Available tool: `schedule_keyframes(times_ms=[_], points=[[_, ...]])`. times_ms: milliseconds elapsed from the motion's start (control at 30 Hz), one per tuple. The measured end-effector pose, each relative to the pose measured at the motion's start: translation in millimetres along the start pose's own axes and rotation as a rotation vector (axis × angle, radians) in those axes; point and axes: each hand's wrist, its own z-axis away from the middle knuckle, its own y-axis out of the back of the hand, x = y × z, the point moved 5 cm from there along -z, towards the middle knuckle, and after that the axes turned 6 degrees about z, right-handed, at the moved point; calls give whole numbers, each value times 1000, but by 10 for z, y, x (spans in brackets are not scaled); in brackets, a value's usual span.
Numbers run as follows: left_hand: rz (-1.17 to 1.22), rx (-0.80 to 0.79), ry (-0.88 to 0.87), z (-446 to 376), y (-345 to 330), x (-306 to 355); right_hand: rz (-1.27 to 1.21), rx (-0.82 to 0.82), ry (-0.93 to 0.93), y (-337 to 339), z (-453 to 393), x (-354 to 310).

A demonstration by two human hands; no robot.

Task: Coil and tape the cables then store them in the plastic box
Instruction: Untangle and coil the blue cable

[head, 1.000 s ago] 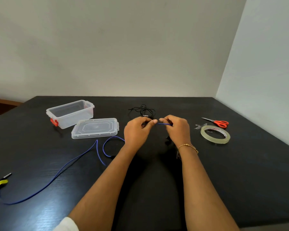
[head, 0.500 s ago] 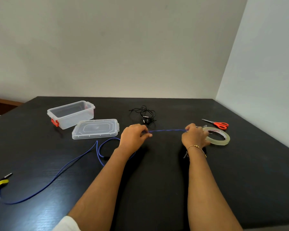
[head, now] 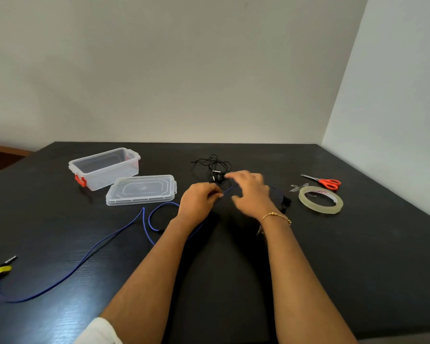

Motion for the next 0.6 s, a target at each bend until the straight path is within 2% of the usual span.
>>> schedule_keyframes(times_ms=[67,133,200,267,367,467,533,600], points=[[70,50,15,9,58,-1,-74,-103,98,-230,-23,-153],[90,69,63,31,118,-62,-186,-135,125,-366,-27,-225],[57,64,84,71,164,-103,-227,-97,130,-372,-20,-225],[5,103,86,123,237,-69,-137,15,100,-320,-28,-167],[-72,141,45,199,306,12,143,138,-155,-211,-16,42],[-261,22,63,282,268,-10,256,146,-449,-115,89,242],[-389,-67,147,331,225,-81,269,183,-525,-65,143,288],[-448,-87,230,360,215,-132,305,167,-552,-66,171,281]])
